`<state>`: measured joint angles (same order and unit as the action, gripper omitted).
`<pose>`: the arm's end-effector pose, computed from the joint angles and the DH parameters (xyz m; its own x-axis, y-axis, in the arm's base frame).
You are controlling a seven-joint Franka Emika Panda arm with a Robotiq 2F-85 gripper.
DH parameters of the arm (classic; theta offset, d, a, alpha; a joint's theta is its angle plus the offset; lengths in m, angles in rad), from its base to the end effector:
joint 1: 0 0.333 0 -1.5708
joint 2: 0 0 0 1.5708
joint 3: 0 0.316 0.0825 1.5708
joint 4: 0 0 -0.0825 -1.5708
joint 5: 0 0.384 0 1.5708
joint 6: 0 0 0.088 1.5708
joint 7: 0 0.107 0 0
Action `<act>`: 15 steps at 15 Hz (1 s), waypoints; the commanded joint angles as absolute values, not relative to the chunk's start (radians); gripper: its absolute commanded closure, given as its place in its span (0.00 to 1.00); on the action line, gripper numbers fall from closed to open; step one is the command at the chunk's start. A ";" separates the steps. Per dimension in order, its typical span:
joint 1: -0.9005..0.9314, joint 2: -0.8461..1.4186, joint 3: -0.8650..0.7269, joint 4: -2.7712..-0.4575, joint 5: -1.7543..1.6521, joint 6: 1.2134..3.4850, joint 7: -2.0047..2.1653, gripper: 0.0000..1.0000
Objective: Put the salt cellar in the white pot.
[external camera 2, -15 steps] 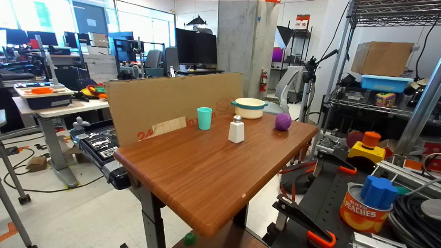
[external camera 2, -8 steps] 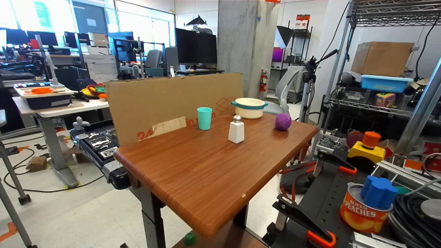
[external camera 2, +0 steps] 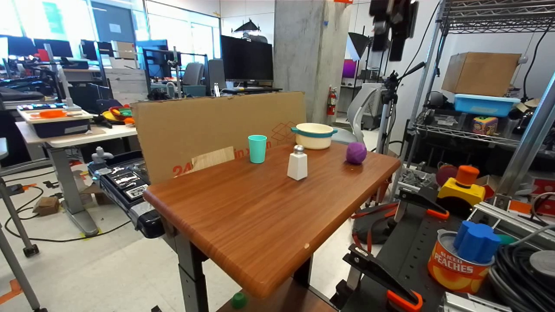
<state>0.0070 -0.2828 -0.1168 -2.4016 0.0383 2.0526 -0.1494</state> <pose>0.4402 -0.0471 0.4165 0.9979 0.0285 -0.0583 0.0241 -0.9969 -0.0746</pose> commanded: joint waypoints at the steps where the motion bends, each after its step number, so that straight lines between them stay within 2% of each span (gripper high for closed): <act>1: 0.000 -0.097 -0.066 -2.383 0.023 2.260 -0.069 0.00; 6: 0.017 0.081 -0.011 -2.318 -0.031 2.429 0.084 0.00; 15: 0.063 0.269 -0.010 -2.183 -0.090 2.453 0.257 0.00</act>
<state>0.0466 0.2088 -0.0034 -2.2397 -0.0606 2.4394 0.2079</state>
